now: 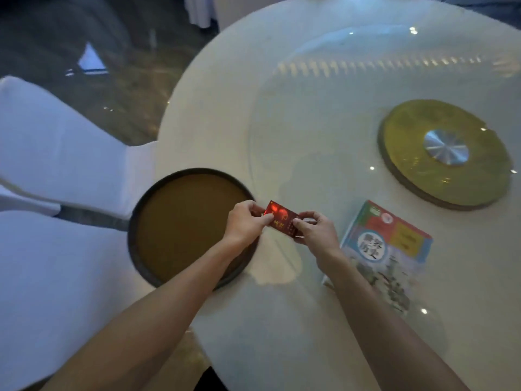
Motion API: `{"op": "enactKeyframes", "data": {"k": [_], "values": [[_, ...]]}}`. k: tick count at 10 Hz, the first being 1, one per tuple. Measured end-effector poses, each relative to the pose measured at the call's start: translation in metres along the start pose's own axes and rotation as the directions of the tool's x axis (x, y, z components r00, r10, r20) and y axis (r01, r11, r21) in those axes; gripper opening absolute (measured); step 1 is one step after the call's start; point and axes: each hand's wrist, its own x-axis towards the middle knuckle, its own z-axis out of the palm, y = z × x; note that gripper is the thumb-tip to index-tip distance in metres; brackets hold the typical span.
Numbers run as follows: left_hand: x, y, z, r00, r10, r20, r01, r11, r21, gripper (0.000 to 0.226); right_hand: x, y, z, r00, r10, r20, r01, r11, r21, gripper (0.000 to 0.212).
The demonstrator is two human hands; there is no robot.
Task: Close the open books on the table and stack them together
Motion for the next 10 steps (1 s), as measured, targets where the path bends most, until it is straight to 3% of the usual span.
{"op": "enactKeyframes", "data": {"k": [2, 4, 7, 9, 10], "values": [[0.010, -0.072, -0.067, 0.985, -0.113, -0.129, 0.114, 0.993, -0.003, 0.021, 0.007, 0.008, 0.097, 0.990, 0.057, 0.126, -0.040, 0.990, -0.133, 0.020], [0.015, -0.126, -0.100, 0.964, -0.219, -0.153, 0.217, 0.976, -0.028, 0.026, 0.005, 0.018, 0.157, 0.979, 0.096, 0.179, -0.057, 0.976, -0.210, 0.022], [0.021, -0.151, -0.116, 0.955, -0.234, -0.182, 0.236, 0.972, -0.010, 0.033, 0.006, 0.020, 0.188, 0.955, 0.117, 0.273, -0.032, 0.954, -0.299, 0.038], [0.026, -0.155, -0.118, 0.969, -0.210, -0.129, 0.212, 0.977, 0.006, 0.033, 0.007, 0.022, 0.190, 0.947, 0.111, 0.301, 0.000, 0.937, -0.349, 0.046], [0.027, -0.152, -0.118, 0.969, -0.212, -0.130, 0.223, 0.972, 0.076, 0.038, 0.002, 0.020, 0.187, 0.962, 0.049, 0.267, 0.077, 0.893, -0.444, 0.047]]}}
